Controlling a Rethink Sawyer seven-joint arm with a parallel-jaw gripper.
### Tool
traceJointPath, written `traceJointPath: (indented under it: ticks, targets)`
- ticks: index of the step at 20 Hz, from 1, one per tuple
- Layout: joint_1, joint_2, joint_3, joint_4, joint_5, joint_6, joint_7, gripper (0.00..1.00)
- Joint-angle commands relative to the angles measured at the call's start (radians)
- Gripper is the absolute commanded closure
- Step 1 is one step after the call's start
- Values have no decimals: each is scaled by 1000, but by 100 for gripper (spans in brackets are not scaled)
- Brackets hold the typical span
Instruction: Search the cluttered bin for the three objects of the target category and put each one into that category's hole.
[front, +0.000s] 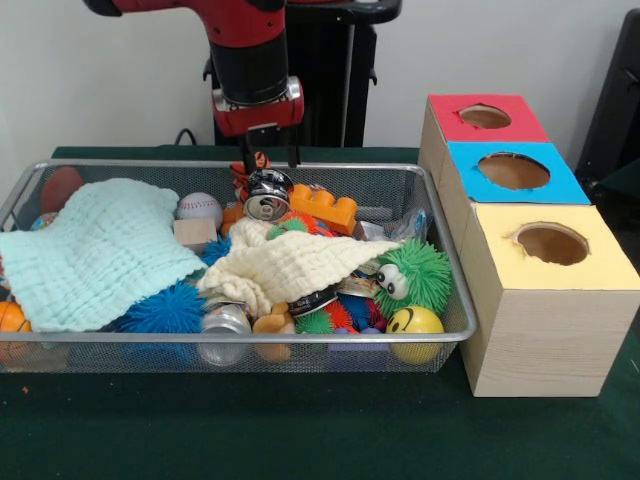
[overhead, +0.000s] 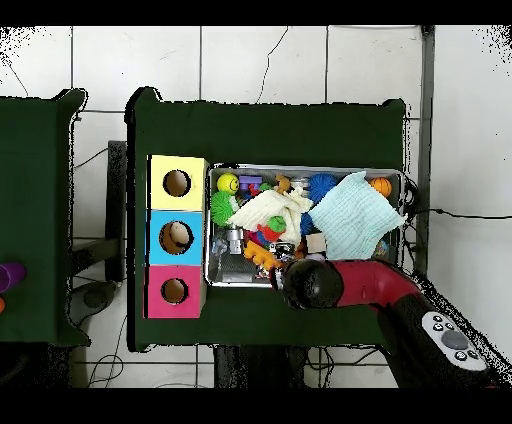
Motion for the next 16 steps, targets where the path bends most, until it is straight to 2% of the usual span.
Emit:
traceJointPath:
  ticks: [1, 12, 16]
  targets:
    - [13, 56, 15, -115, -90, 10, -71, 0]
    - [-16, 31, 34, -94, -94, 52, -123, 0]
    - [-31, 43, 45, -111, -99, 74, -154, 0]
